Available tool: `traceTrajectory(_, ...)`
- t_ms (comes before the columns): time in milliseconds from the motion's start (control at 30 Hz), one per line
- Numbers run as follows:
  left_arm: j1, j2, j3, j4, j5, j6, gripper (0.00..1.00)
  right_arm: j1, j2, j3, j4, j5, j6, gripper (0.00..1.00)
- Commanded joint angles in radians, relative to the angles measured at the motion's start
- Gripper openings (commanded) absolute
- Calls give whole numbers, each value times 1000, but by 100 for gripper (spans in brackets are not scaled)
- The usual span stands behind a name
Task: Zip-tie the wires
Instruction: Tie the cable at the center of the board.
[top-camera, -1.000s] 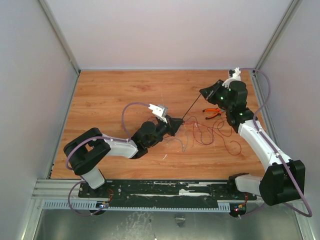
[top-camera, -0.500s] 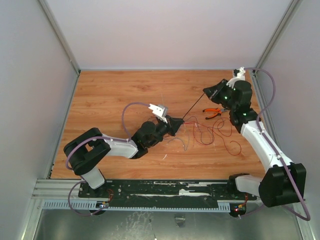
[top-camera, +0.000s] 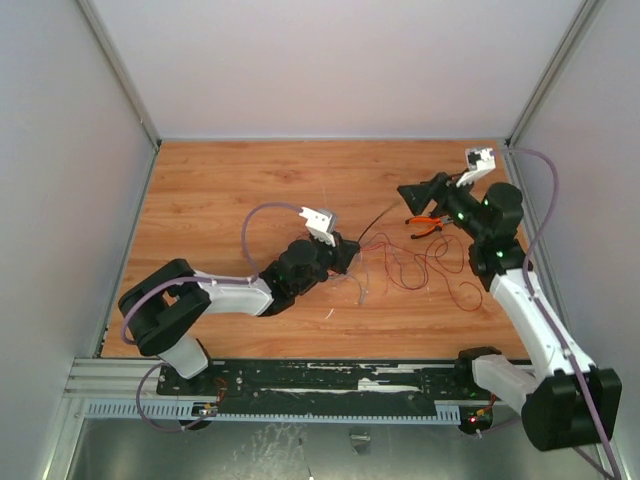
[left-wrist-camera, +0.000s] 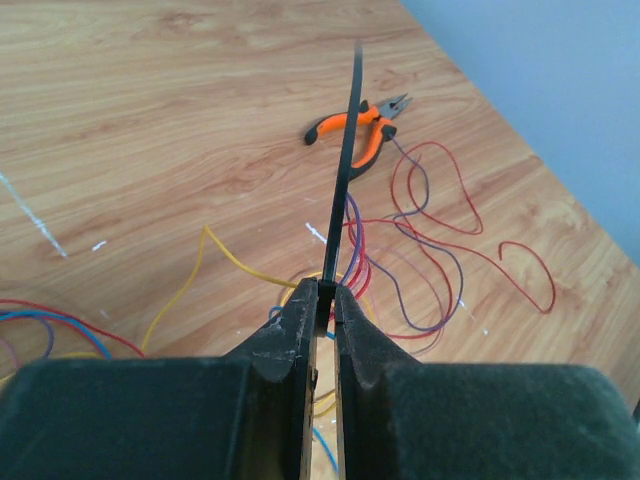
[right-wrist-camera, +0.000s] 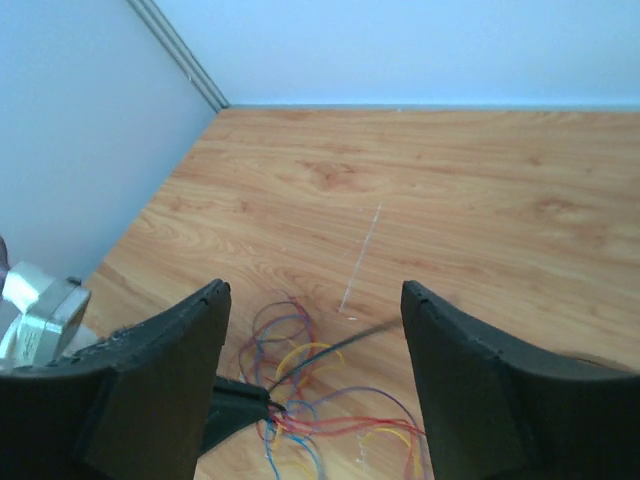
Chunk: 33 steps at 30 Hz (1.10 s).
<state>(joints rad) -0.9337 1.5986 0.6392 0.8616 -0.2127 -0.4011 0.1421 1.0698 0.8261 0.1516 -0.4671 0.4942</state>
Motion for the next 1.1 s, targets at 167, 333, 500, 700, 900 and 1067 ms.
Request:
traceTrajectory(167, 13, -101, 137, -235, -84, 21, 0, -8, -198, -118, 41, -12, -239, 87)
traceTrajectory(333, 29, -129, 231, -397, -125, 32, 0, -8, -250, -174, 79, -20, -276, 99)
traceTrajectory(500, 52, -157, 280, -510, -155, 21, 0, -7, -238, -188, 119, -217, -334, 99)
traceTrajectory(700, 67, -178, 312, -582, -145, 25, 0, 21, -151, -216, 250, -444, -419, 99)
traceTrajectory(900, 74, -210, 303, -597, -138, 23, 0, 173, -50, -166, 193, -397, -679, 99)
traceTrajectory(1067, 75, -229, 301, -600, -118, 17, 0, 314, 54, -113, 149, -242, -825, 99)
